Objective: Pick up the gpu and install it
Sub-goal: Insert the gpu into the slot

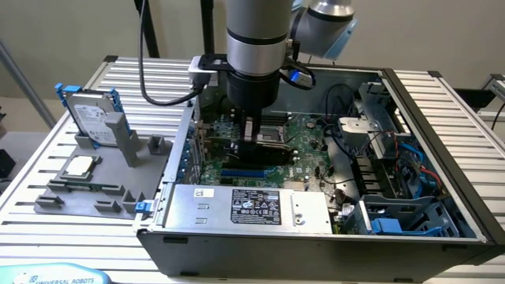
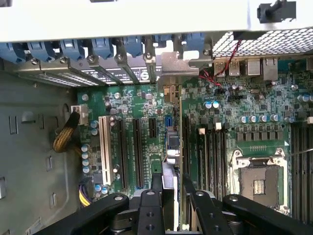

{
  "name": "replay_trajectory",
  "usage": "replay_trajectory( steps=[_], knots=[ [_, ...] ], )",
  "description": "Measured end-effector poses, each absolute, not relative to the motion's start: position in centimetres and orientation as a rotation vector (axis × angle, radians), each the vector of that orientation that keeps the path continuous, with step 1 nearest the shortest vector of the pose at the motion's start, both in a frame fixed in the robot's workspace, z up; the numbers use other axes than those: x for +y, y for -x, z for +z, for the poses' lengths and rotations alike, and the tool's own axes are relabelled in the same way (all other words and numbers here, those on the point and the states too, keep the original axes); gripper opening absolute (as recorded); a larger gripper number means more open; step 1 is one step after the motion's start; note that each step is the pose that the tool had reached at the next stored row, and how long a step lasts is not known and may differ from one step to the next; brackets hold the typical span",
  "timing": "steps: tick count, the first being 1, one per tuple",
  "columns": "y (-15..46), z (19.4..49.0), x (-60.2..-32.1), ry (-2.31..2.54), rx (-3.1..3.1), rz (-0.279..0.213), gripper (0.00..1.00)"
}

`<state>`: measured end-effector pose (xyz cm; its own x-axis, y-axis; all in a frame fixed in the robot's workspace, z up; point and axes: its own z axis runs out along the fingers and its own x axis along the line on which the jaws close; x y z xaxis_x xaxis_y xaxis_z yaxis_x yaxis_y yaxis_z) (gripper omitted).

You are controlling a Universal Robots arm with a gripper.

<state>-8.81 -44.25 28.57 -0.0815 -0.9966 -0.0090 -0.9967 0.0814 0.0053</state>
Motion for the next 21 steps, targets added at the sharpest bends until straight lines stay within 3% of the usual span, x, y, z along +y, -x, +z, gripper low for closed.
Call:
replay_trajectory(
  steps=[21],
  knots=[
    [9.5,27.5,-44.5,2.149,2.287,0.018,0.27]
  ],
)
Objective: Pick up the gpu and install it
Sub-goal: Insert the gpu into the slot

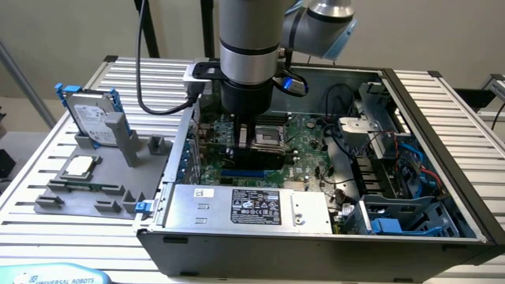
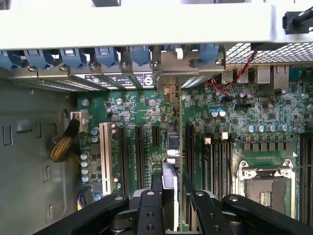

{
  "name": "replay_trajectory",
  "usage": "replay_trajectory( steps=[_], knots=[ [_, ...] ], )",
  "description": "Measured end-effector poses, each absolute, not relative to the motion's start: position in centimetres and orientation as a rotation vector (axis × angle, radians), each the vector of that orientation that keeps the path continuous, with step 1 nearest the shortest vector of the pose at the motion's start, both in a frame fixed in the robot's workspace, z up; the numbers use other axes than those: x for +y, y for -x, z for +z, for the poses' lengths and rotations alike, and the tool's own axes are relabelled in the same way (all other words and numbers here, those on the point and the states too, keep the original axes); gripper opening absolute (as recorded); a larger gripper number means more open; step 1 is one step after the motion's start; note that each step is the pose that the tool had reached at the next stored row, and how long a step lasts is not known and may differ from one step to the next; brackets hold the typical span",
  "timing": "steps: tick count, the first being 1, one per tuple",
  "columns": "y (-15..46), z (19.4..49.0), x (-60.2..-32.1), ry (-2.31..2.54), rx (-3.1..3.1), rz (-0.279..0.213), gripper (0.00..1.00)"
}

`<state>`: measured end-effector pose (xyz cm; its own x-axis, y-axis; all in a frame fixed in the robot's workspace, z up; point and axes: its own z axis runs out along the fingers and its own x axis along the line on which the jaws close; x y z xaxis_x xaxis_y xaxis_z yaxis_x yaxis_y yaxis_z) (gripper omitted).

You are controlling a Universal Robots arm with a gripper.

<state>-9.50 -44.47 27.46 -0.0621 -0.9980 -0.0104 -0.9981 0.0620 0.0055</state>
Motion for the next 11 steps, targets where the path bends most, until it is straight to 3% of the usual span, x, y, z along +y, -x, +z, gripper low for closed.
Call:
replay_trajectory(
  steps=[11],
  knots=[
    [9.58,27.01,-44.47,2.150,2.285,0.018,0.27]
  ],
)
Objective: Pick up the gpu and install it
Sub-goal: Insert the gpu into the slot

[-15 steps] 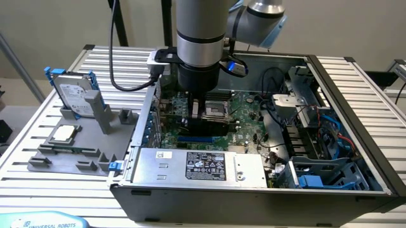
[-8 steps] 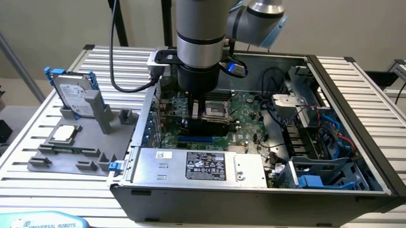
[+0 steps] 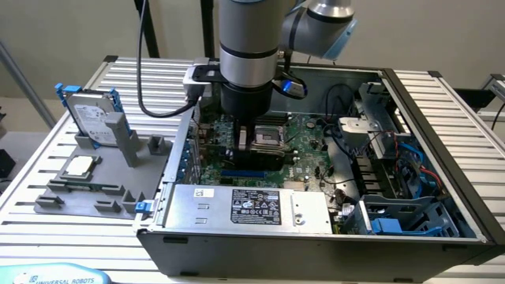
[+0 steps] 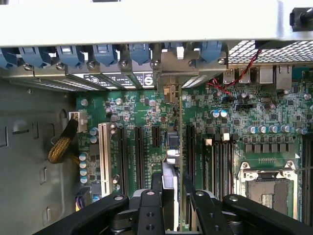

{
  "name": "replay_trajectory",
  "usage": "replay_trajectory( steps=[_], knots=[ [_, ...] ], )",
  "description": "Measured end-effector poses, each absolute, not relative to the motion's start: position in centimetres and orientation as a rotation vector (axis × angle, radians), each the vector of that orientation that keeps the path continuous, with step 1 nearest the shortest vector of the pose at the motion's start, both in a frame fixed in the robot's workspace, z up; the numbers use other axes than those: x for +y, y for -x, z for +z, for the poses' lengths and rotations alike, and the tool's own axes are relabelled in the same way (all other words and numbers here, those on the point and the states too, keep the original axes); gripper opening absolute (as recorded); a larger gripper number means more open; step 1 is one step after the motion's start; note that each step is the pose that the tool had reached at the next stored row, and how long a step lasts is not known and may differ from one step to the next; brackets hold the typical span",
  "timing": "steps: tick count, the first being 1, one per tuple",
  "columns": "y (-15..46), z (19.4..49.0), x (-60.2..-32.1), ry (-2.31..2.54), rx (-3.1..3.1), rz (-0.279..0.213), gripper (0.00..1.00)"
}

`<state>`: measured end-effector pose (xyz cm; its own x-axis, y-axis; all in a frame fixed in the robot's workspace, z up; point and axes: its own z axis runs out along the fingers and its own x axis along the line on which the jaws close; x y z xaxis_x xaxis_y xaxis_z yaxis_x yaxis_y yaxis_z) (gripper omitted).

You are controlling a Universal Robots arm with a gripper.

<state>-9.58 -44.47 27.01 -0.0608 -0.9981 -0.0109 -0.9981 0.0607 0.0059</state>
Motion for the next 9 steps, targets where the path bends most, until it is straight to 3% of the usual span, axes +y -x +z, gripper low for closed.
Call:
replay_trajectory(
  steps=[9],
  knots=[
    [9.75,26.80,-44.47,2.147,2.281,0.026,0.27]
  ],
)
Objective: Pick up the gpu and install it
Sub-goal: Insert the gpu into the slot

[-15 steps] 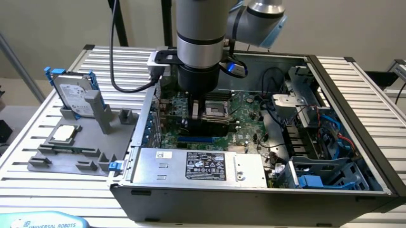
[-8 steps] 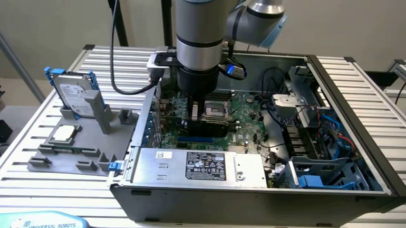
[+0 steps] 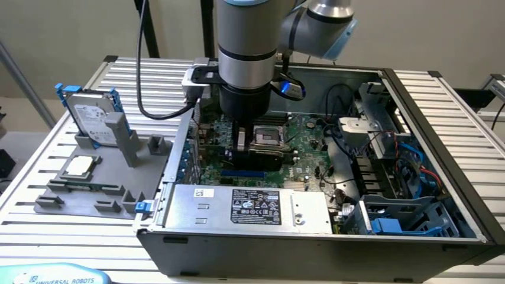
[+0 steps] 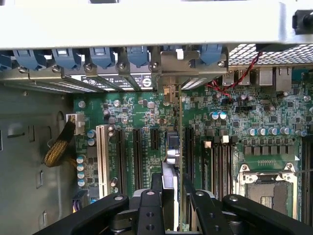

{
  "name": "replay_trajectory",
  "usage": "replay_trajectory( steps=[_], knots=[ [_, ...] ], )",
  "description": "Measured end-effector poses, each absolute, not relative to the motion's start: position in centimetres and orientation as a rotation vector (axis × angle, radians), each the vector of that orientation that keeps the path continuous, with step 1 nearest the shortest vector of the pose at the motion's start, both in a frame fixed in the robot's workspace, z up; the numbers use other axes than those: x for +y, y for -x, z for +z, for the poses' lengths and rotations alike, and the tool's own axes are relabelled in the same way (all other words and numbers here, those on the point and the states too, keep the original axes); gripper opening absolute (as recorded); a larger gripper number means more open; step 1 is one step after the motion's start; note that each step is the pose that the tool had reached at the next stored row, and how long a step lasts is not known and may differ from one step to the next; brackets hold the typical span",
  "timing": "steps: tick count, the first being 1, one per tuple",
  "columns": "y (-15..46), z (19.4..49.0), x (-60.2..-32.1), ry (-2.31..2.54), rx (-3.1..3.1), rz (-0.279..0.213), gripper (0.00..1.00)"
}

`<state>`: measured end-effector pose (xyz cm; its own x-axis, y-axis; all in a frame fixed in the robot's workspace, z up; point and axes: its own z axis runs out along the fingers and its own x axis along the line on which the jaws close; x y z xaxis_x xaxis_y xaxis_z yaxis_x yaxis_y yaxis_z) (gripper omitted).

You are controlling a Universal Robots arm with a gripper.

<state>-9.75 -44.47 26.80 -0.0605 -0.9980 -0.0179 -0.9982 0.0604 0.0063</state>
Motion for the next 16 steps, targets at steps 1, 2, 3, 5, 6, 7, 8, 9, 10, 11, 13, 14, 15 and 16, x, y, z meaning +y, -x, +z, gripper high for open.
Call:
replay_trajectory(
  steps=[1,2,3,5,6,7,8,9,10,11,13,14,15,16],
  knots=[
    [9.74,26.79,-44.47,2.147,2.281,0.026,0.27],
    [9.74,26.73,-44.47,2.147,2.281,0.027,0.27],
    [9.74,26.67,-44.47,2.147,2.281,0.027,0.27],
    [9.74,26.52,-44.47,2.150,2.279,0.027,0.27],
    [9.75,26.44,-44.47,2.152,2.277,0.026,0.27],
    [9.75,26.36,-44.47,2.153,2.275,0.026,0.27],
    [9.75,26.29,-44.47,2.155,2.274,0.027,0.27],
    [9.75,26.22,-44.47,2.157,2.272,0.027,0.27],
    [9.75,26.17,-44.47,2.158,2.270,0.027,0.27],
    [9.76,26.14,-44.47,2.159,2.269,0.027,0.27],
    [9.79,26.11,-44.47,2.161,2.268,0.027,0.27],
    [9.80,26.11,-44.47,2.161,2.267,0.027,0.27],
    [9.82,26.10,-44.47,2.162,2.266,0.028,0.27],
    [9.84,26.08,-44.47,2.163,2.266,0.028,0.27]
  ],
)
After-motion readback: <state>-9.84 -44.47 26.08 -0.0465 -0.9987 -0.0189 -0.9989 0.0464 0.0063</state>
